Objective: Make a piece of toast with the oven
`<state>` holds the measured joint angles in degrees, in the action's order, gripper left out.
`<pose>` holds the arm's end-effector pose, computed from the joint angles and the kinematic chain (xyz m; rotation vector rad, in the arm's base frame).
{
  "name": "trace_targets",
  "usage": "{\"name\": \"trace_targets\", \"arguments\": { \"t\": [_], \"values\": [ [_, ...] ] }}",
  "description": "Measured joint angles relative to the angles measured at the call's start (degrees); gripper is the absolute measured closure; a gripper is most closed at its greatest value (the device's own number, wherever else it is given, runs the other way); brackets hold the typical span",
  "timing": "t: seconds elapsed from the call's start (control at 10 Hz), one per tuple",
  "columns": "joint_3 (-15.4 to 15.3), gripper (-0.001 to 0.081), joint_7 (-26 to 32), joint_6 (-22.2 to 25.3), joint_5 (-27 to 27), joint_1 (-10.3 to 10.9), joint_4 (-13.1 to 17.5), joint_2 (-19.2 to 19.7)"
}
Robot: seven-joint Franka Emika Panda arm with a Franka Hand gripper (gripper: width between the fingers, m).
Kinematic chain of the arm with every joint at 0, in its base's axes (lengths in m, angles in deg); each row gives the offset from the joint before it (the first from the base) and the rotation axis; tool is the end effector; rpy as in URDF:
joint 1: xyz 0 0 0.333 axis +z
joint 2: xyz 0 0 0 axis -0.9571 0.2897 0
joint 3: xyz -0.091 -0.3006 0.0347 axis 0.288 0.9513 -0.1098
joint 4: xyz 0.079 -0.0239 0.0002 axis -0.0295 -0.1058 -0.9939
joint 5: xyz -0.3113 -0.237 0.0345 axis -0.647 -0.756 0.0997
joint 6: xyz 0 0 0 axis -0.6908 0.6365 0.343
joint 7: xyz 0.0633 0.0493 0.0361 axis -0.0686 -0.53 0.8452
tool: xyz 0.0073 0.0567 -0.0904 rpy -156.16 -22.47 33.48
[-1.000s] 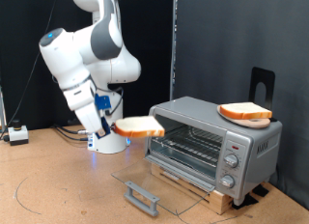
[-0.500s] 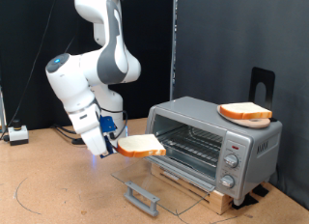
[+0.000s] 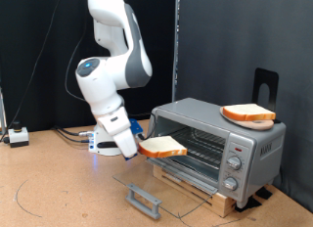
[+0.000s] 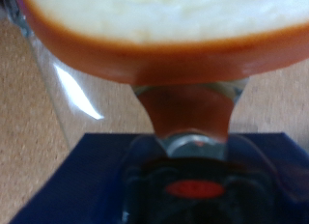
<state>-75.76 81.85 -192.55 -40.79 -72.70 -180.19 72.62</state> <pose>0.3646 -0.0769 0.2665 -2.5577 -1.0263 -0.1401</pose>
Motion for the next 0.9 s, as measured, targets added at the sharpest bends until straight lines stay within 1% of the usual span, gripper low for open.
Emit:
{"name": "trace_targets", "arguments": {
  "t": [0.1, 0.3, 0.6, 0.7, 0.8, 0.9],
  "values": [
    [-1.36, 0.0411, -0.88, -0.62, 0.2, 0.66, -0.99, -1.22],
    [-5.14, 0.0411, -5.24, -2.13, -0.96, 1.46, -2.79, -3.47],
    [-12.63, 0.0411, -16.02, -3.53, -6.14, 1.83, -4.01, -5.47],
    [-15.33, 0.0411, -19.67, -5.7, -8.79, 1.82, -4.52, -5.63],
    [-17.42, 0.0411, -21.88, -8.75, -10.93, 1.78, -5.17, -5.61],
    [-18.33, 0.0411, -22.38, -10.87, -12.68, 1.72, -5.58, -5.56]
  ]
}}
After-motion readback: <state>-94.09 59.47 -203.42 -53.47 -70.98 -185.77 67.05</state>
